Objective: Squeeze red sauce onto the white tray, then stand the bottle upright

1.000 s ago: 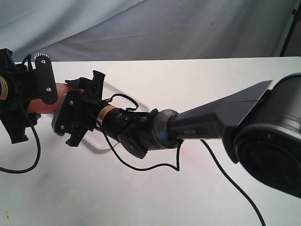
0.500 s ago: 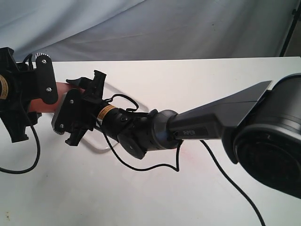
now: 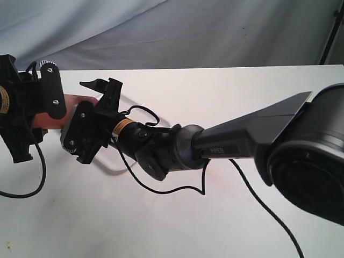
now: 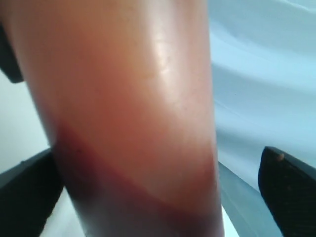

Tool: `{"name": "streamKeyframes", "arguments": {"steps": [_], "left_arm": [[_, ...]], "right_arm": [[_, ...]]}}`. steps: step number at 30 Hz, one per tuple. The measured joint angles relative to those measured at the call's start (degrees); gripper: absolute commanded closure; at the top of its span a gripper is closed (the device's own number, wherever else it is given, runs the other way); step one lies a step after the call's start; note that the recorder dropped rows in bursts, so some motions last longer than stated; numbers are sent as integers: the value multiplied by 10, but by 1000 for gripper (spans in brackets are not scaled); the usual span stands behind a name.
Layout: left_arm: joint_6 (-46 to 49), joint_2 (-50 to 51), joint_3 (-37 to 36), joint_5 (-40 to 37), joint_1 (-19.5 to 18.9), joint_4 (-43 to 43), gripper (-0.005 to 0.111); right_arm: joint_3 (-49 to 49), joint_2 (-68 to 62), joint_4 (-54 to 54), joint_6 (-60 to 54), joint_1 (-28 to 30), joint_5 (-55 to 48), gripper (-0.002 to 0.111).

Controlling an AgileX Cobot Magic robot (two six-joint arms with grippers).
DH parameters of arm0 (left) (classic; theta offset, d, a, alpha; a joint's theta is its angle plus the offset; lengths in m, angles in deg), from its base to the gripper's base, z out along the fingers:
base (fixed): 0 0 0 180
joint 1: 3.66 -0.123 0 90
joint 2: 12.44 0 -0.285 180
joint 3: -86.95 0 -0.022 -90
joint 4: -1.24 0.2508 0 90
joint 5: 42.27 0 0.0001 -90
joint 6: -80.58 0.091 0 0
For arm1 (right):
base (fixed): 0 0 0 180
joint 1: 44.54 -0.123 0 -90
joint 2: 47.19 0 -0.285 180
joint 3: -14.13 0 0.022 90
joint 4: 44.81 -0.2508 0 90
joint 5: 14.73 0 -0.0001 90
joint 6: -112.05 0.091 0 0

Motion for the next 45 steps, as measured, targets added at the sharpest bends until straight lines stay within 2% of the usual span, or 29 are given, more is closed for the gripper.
{"name": "streamKeyframes", "arguments": {"steps": [17, 24, 28, 30, 31, 32, 33, 34, 36, 37, 45], "left_arm": [[0, 0, 0, 0, 0, -2, 107], [0, 0, 0, 0, 0, -2, 107], [0, 0, 0, 0, 0, -2, 107], [0, 0, 0, 0, 0, -2, 107], [0, 0, 0, 0, 0, -2, 107], [0, 0, 0, 0, 0, -2, 107], [0, 0, 0, 0, 0, -2, 107], [0, 0, 0, 0, 0, -2, 107], [0, 0, 0, 0, 0, -2, 107], [0, 0, 0, 0, 0, -2, 107], [5, 0, 0, 0, 0, -4, 107]], "right_arm": [[0, 0, -2, -6, 0, 0, 3], [0, 0, -2, 23, 0, 0, 3], [0, 0, -2, 26, 0, 0, 7], [0, 0, -2, 26, 0, 0, 13], [0, 0, -2, 26, 0, -1, 24], [0, 0, -2, 26, 0, -8, 30], [0, 0, -2, 26, 0, -13, 44], [0, 0, -1, 27, 0, -23, 50], [0, 0, 0, 27, 0, -26, 78], [0, 0, 0, 27, 0, -27, 108], [-4, 0, 0, 27, 0, -51, 108]]}}
